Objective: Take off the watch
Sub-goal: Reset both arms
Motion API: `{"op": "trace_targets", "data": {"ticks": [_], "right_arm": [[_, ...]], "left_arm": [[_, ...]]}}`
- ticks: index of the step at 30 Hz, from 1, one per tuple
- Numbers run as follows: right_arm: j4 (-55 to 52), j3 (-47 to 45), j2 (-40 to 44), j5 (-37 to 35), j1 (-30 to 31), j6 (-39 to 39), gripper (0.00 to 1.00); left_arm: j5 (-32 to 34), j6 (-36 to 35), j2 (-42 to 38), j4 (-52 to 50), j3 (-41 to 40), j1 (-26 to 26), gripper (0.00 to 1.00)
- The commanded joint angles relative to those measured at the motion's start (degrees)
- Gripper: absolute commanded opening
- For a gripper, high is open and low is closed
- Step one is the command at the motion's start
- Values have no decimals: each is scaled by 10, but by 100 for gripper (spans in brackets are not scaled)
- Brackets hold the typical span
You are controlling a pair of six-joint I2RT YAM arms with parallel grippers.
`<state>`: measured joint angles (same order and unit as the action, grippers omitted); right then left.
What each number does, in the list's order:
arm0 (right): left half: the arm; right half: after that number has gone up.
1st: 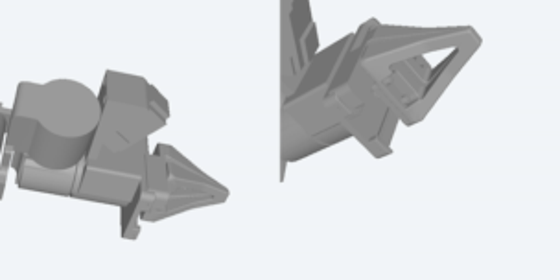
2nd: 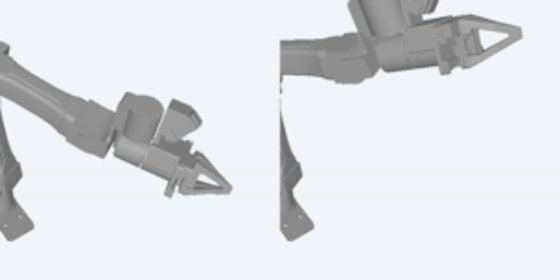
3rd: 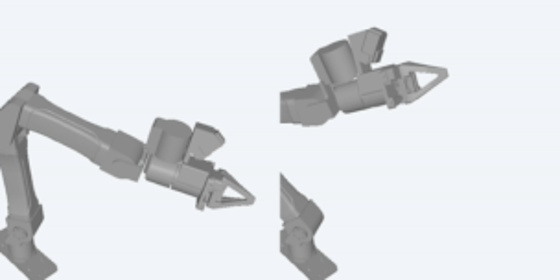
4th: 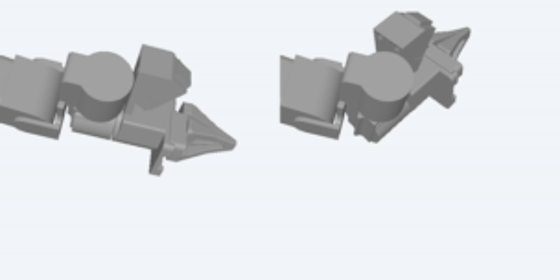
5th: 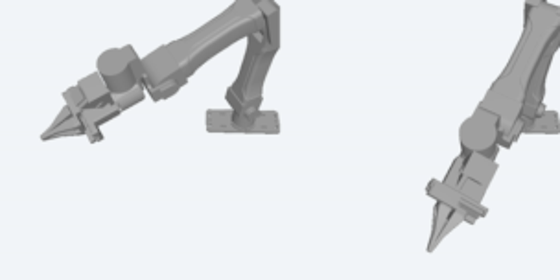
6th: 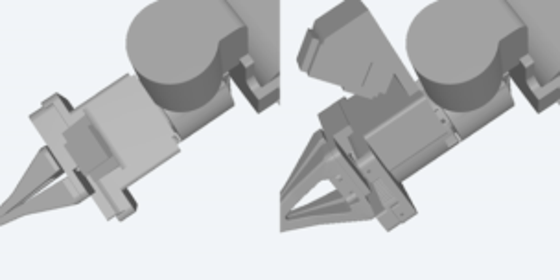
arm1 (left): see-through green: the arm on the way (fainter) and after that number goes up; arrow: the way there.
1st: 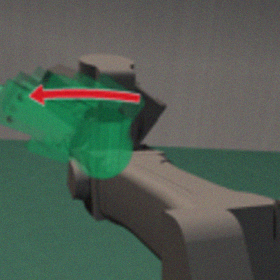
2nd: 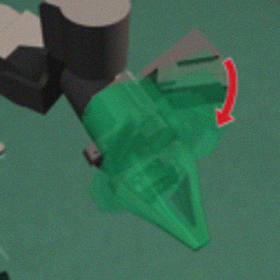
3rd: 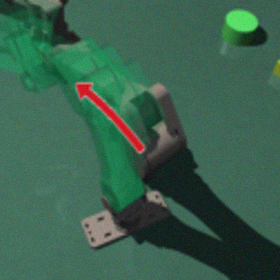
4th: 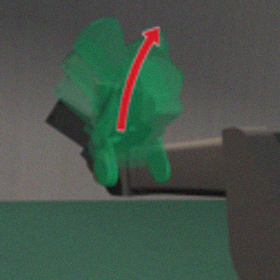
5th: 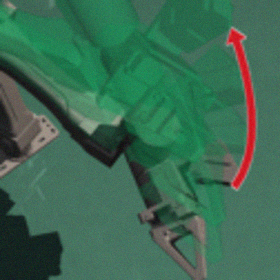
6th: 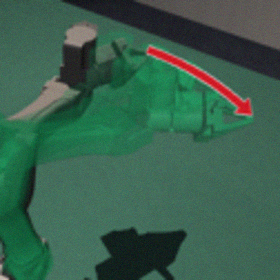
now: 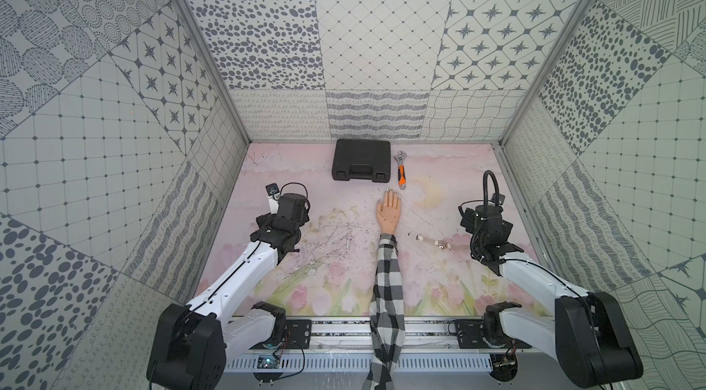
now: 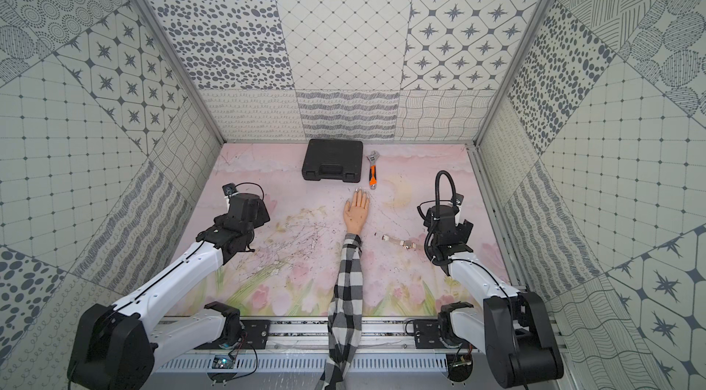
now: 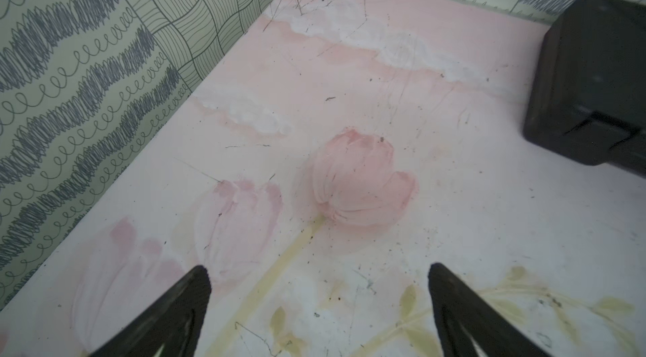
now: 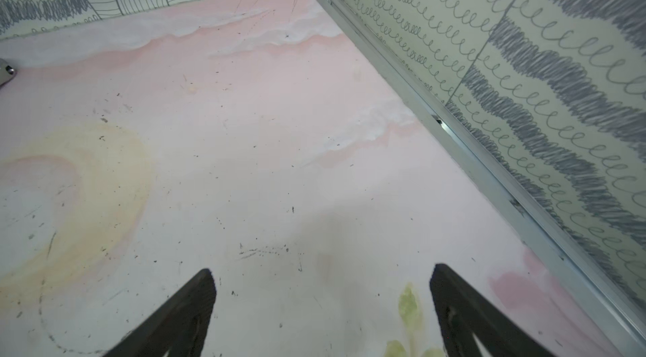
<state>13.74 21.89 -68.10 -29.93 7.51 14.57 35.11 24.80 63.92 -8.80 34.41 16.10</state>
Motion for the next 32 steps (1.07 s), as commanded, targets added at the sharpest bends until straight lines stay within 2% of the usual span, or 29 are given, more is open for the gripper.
{"op": "trace_targets", "data": {"ticks": [1, 5, 7, 11, 13, 14, 15, 16, 17, 18, 20, 21, 23, 25, 32], "right_arm": [[194, -17, -38, 51, -11, -75, 98], [266, -21, -75, 132, -41, -81, 98], [304, -22, -100, 185, -59, -79, 98], [520, -55, -235, 241, -65, -95, 98], [316, 12, -193, 293, -67, -116, 98], [361, 18, -218, 308, -67, -120, 98], [377, 11, -225, 311, -68, -117, 98], [322, 23, -209, 313, -68, -125, 98], [328, 23, -207, 312, -67, -125, 98], [368, 11, -218, 300, -64, -123, 98], [329, 20, -208, 296, -61, -128, 98], [335, 19, -209, 291, -58, -130, 98], [339, 18, -211, 283, -53, -133, 98], [339, 18, -211, 278, -50, -135, 98], [334, 20, -209, 311, -66, -125, 98]], "left_arm": [[15, -150, 53, 262, -68, -37, 99], [-26, -219, 140, 484, -132, -59, 98], [-90, -242, 164, 513, -124, -79, 99], [-198, -244, 243, 573, -118, -121, 99], [-239, -250, 270, 607, -117, -137, 99], [-255, -231, 253, 547, -106, -146, 99], [-253, -243, 269, 594, -115, -146, 99], [-254, -244, 267, 593, -113, -146, 99], [-256, -232, 255, 550, -106, -146, 98], [-253, -243, 268, 593, -115, -146, 99], [-255, -234, 256, 556, -107, -146, 99], [-253, -243, 266, 590, -114, -146, 98], [-255, -235, 257, 560, -109, -146, 99], [-253, -241, 264, 585, -114, -145, 98], [-254, -237, 259, 567, -110, -146, 98]]}}
